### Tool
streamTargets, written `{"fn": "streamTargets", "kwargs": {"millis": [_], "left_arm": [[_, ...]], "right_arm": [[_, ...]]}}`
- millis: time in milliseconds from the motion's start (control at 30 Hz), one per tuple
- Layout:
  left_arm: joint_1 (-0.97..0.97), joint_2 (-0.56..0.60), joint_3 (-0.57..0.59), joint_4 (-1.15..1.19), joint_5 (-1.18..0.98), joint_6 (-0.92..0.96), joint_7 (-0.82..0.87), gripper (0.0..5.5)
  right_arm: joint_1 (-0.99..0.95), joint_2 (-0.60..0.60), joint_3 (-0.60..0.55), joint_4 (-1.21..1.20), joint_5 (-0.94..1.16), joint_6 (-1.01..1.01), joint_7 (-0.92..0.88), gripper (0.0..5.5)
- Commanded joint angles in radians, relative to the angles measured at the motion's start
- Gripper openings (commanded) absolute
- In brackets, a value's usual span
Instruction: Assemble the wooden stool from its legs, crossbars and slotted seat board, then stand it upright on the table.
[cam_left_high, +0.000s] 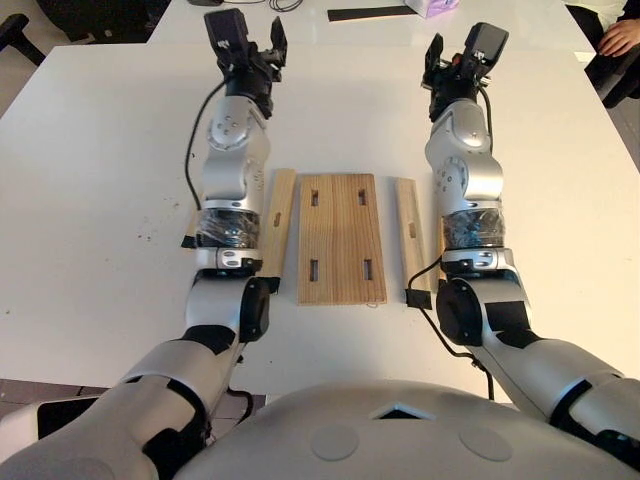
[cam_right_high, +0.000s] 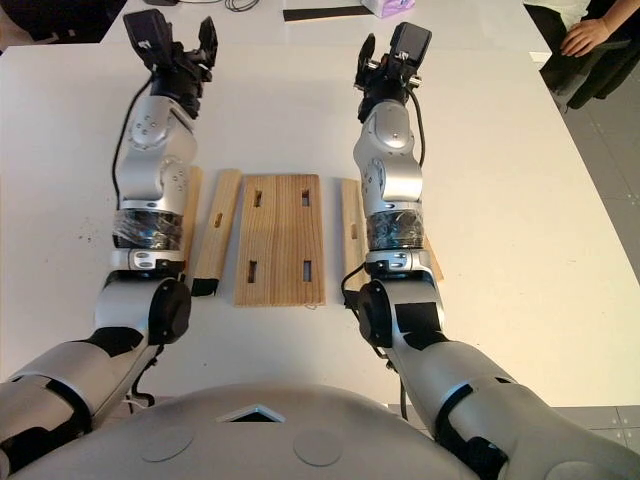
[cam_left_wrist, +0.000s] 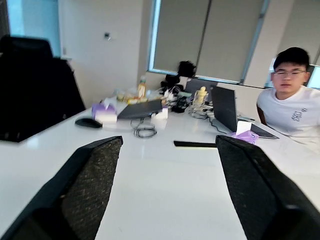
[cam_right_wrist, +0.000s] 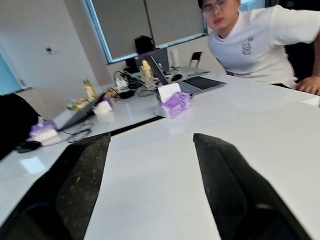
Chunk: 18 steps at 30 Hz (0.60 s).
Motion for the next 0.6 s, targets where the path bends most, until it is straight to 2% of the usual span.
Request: {"fn": "streamTargets", "kwargs": {"millis": [33, 133, 300, 467, 600], "left_arm": [[0.136, 0.137, 0.067, -0.139, -0.05, 0.083, -0.104, 3.45], [0.324, 0.256, 0.128, -0.3, -0.097, 0.179, -0.215, 3.45], [0.512, 0.442, 0.061, -0.262, -0.144, 0.25, -0.559, 3.45], [0.637, 0.504, 0.087, -0.314, -0.197, 0.335, -0.659, 3.45], [0.693, 0.515, 0.093, -0.276, -0.173, 0.312, -0.662, 3.45]], "right_arm": [[0.031, 0.006, 0.007, -0.023, 0.029, 0.058, 0.03, 3.07], [-0.001, -0.006, -0.011, 0.013, 0.06, 0.071, 0.065, 3.07], [0.077, -0.069, -0.08, -0.104, 0.046, 0.085, -0.002, 3.07], [0.113, -0.088, -0.106, -0.149, 0.05, 0.086, -0.03, 3.07], [0.164, -0.091, -0.11, -0.185, 0.051, 0.093, -0.037, 3.07]]}}
